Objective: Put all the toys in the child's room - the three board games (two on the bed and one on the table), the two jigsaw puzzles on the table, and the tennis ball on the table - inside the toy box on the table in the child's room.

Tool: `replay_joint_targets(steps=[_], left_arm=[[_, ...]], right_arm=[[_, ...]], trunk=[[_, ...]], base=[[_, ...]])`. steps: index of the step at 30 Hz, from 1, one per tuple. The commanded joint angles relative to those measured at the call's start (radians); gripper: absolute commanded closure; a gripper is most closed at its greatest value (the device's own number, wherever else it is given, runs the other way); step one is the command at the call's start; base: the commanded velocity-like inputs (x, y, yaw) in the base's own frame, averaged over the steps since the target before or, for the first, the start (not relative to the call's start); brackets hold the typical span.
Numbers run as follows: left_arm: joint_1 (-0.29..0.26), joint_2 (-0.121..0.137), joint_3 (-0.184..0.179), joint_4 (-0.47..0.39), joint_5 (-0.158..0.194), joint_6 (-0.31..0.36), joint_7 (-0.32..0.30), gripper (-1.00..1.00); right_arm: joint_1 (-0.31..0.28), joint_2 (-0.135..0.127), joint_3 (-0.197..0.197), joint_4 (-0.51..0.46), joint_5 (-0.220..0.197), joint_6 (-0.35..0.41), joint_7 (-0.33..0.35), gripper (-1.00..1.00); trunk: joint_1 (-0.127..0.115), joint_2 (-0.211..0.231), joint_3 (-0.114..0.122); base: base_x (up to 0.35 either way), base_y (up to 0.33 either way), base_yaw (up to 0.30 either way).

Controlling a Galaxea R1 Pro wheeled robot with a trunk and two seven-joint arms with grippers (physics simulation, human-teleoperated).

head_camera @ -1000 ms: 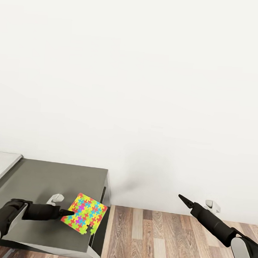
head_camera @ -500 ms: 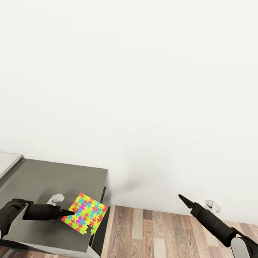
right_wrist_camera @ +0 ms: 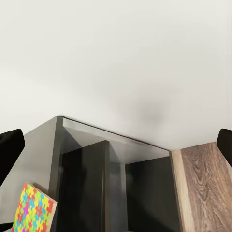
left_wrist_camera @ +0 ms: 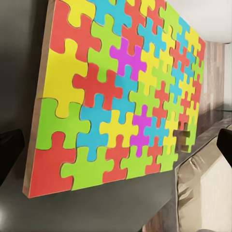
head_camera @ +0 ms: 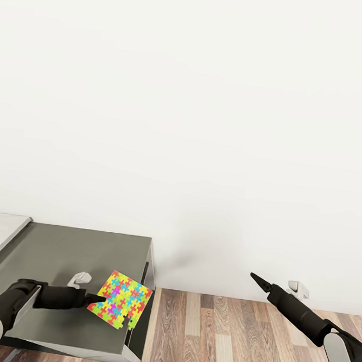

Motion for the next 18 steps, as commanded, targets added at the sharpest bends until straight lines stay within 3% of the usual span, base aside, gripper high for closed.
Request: replay_joint_targets(steps=[1,16,18], left_arm=[[-0.001,0.0,-0.002,-0.001,0.003,0.009,-0.003,-1.0],[-0.001,-0.008,-0.002,-0.001,0.002,0.009,-0.042,-1.0],[-0.012,-0.013,0.002,-0.012,0.007,0.006,-0.033,-1.0]], right_arm=[[-0.001,0.0,-0.002,0.0,-0.002,0.007,0.002,-1.0],[-0.001,0.0,-0.001,-0.001,-0.002,0.007,0.002,-1.0],[-0.002,0.012,0.008,0.001,0.002,-0.004,0.013,-1.0]], trunk=[[0.001,-0.002,-0.002],[0.001,-0.002,-0.002],[0.001,-0.002,-0.002]], base=[[0.0,0.0,0.0],[0.0,0.0,0.0],[0.0,0.0,0.0]])
